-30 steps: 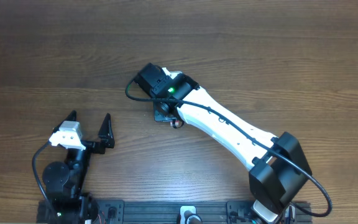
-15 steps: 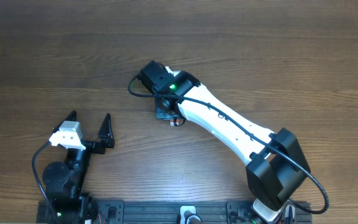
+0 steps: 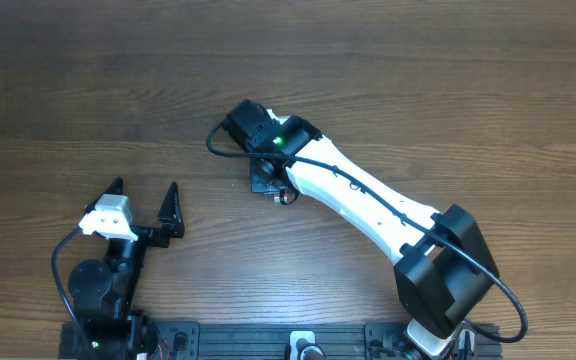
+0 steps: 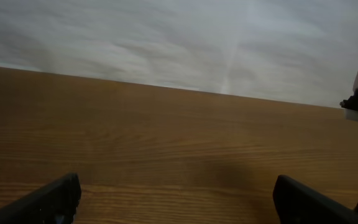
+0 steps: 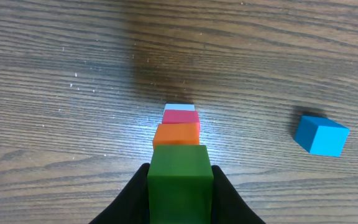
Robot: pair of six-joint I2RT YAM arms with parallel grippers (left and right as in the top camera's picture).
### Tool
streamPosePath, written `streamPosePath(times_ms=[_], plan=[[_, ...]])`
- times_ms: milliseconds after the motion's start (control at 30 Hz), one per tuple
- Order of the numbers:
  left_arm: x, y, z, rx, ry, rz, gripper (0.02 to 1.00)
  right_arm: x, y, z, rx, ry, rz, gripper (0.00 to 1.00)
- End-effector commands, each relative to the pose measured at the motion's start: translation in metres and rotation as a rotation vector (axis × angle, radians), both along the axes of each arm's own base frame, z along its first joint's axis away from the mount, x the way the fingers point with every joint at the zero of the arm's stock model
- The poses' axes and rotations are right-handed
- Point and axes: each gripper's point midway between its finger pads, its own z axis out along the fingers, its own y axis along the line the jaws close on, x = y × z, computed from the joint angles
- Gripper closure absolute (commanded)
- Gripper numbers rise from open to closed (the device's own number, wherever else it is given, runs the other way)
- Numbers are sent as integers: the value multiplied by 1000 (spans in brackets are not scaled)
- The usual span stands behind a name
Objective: Stack Cubes
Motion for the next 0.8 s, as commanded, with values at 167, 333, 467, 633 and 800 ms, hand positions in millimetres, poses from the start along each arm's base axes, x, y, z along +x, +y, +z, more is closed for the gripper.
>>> streamPosePath(times_ms=[167,333,467,633,800], plan=[[0,-1,-1,13,-5,-7,20,0,-2,-14,-20,27,-4,989],[0,-1,-1,13,-5,-7,18,3,1,-18,-16,22,-4,989],[0,-1,-1,13,-5,-7,18,3,2,-18,-10,22,-3,987],[0,-1,-1,14,-5,-7,18,3,2,-18,-10,23,-3,930],[0,-1,-1,14,-5,-7,18,2,1,-18,-11,27,-2,671]])
